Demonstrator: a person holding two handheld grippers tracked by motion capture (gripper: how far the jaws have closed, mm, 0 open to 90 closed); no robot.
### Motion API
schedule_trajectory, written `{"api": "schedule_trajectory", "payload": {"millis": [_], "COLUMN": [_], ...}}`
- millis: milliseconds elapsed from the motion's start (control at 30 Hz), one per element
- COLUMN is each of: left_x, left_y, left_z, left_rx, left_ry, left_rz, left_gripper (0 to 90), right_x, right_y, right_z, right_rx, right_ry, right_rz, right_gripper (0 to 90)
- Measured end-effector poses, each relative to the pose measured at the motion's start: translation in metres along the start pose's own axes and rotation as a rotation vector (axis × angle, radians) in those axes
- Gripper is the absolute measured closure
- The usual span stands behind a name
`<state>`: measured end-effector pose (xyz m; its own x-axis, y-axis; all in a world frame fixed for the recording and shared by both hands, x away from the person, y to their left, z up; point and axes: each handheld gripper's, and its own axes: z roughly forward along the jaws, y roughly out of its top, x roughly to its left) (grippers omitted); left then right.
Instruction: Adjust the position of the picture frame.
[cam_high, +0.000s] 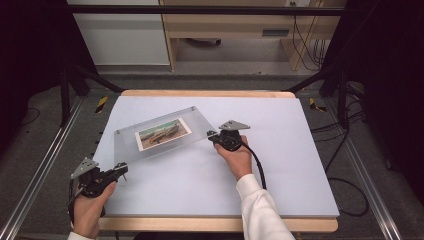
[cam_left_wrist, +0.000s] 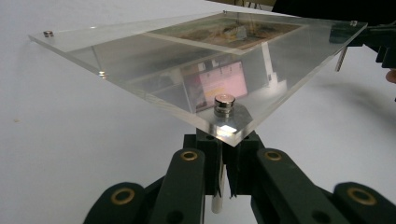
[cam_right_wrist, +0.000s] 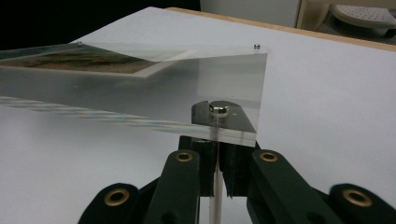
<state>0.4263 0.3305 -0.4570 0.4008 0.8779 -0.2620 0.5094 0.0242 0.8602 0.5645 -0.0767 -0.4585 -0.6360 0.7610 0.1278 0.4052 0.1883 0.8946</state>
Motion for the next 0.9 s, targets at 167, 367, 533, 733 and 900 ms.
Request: {"api": "schedule_trajectory", "payload": {"millis": [167, 367, 533, 733, 900], "left_x": [-0.001, 0.003, 0.007, 0.008, 0.007], "left_y": [0.0, 0.003, 0.004, 0.003, 0.003], "left_z": [0.004, 0.01, 0.008, 0.008, 0.008], "left_rx": [0.0, -0.016, -0.018, -0.011, -0.01], "left_ry": [0.015, 0.035, 0.037, 0.04, 0.048], "left_rz": [0.019, 0.014, -0.009, -0.018, -0.013], "left_gripper": [80.8, 73.5, 83.3, 83.5, 83.5], "right_x": [0.0, -0.001, 0.003, 0.004, 0.007], "right_y": [0.0, 0.001, 0.0, 0.0, 0.0], "right_z": [0.0, 0.0, 0.003, 0.006, 0.006], "right_rx": [0.007, 0.011, 0.026, 0.029, 0.025], "right_ry": [0.006, 0.012, 0.019, 0.011, 0.018], "right_rz": [0.006, 0.017, 0.018, 0.033, 0.01], "right_gripper": [84.6, 84.4, 77.8, 72.2, 82.5]}}
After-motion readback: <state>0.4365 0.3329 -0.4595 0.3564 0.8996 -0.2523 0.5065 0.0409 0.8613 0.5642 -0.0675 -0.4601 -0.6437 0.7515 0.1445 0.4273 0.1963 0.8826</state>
